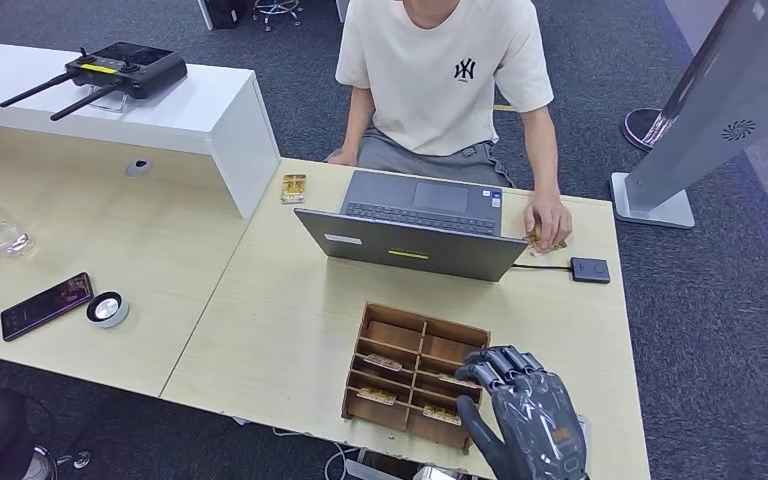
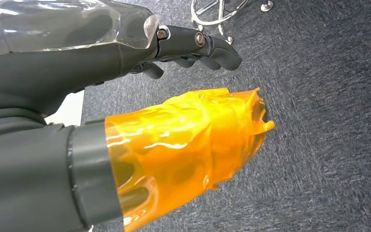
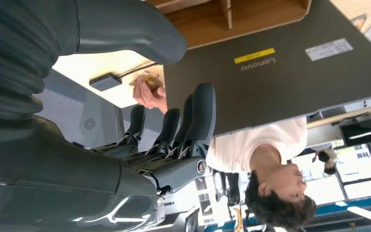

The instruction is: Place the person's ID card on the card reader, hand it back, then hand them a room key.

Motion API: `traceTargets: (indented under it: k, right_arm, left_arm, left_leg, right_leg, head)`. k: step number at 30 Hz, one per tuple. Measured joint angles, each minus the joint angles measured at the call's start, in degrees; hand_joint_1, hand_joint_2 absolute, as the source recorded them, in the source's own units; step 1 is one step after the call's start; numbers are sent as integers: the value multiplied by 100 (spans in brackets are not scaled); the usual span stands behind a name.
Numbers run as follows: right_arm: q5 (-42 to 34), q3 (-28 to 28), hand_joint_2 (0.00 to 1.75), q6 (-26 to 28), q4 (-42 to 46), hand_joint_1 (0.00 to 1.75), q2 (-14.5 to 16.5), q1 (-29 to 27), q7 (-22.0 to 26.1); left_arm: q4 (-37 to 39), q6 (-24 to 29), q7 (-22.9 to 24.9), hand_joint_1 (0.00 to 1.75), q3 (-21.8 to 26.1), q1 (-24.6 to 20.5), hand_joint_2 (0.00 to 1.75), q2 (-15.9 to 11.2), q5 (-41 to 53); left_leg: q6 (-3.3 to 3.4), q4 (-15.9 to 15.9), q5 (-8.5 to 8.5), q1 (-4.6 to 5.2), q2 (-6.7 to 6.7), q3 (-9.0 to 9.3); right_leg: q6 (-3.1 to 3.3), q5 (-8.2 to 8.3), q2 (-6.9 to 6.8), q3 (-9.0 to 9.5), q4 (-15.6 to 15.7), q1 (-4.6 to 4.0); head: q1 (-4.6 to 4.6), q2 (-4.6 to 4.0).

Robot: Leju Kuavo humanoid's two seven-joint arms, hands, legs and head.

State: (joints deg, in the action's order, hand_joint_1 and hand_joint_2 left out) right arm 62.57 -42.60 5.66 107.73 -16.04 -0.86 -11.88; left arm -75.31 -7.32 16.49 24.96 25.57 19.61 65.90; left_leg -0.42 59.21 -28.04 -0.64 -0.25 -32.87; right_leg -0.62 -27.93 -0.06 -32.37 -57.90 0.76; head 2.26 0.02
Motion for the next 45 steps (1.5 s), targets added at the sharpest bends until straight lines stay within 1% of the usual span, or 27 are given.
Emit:
traceTargets:
  k: [3, 8, 11, 16, 18, 19, 22, 27, 34, 45]
  right_arm:
    - [-37, -124, 175, -19, -238, 93, 156, 127, 35]
    - [-83, -289, 175, -41, -572, 94, 342, 302, 61]
    - [-80, -372, 175, -99, -700, 96, 387, 396, -9]
    - [142, -464, 175, -100, -931, 108, 408, 489, -277]
    - [254, -465, 175, -84, -1009, 110, 407, 486, -355]
    - [310, -465, 175, -76, -1045, 109, 407, 483, -388]
    - [446, -458, 175, -44, -1135, 97, 405, 453, -466]
    - [640, -364, 175, 0, -1227, 95, 368, 328, -582]
    - [745, -205, 175, 17, -1282, 78, 333, 205, -628]
    - [832, -83, 175, 24, -1281, 79, 333, 205, -698]
  left_arm:
    - [48, 11, -34, 0, 25, -47, 0, 0, 47]
    - [116, 18, -84, 0, 93, -98, 0, 0, 73]
    - [148, 24, -102, 0, 119, -112, 0, 0, 81]
    - [189, 24, -106, 0, 148, -146, 0, 0, 106]
    - [206, 21, -107, 0, 156, -152, 0, 0, 112]
    - [212, 20, -107, 0, 160, -154, 0, 0, 113]
    - [226, 20, -108, 0, 172, -157, 0, 0, 114]
    - [244, 18, -105, 0, 177, -155, 0, 0, 99]
    - [246, 15, -93, 0, 177, -150, 0, 0, 66]
    - [246, 15, -80, 0, 177, -155, 0, 0, 97]
  left_leg:
    - [0, 0, 0, 0, 0, 0]
    - [-2, 0, 2, 0, -1, 0]
    - [-2, 0, 2, 0, 0, 0]
    - [-2, 0, 2, 0, -1, 0]
    - [-2, 0, 2, 0, -1, 0]
    - [-2, 0, 2, 0, 0, 1]
    - [-2, 0, 2, 0, -1, 1]
    - [-2, 0, 2, 0, -1, 0]
    - [-2, 0, 2, 0, 0, 0]
    - [-3, 0, 2, 0, 0, 0]
  right_leg:
    - [0, 0, 0, 0, 0, 0]
    - [0, 0, 0, 0, 0, 0]
    - [0, 0, 0, 0, 0, 0]
    - [0, 0, -1, 0, 0, 0]
    - [0, 0, 0, -1, 0, 0]
    - [0, 0, 0, -1, 0, 0]
    - [0, 0, 0, -2, 0, 0]
    - [0, 0, 0, -3, 0, 0]
    - [0, 0, 0, -3, 0, 0]
    - [0, 0, 0, -3, 0, 0]
  head:
    - [1, 0]
    - [1, 0]
    - [1, 0]
    - [0, 0]
    - [0, 0]
    - [0, 0]
    - [1, 0]
    - [1, 0]
    - [1, 0]
    - [1, 0]
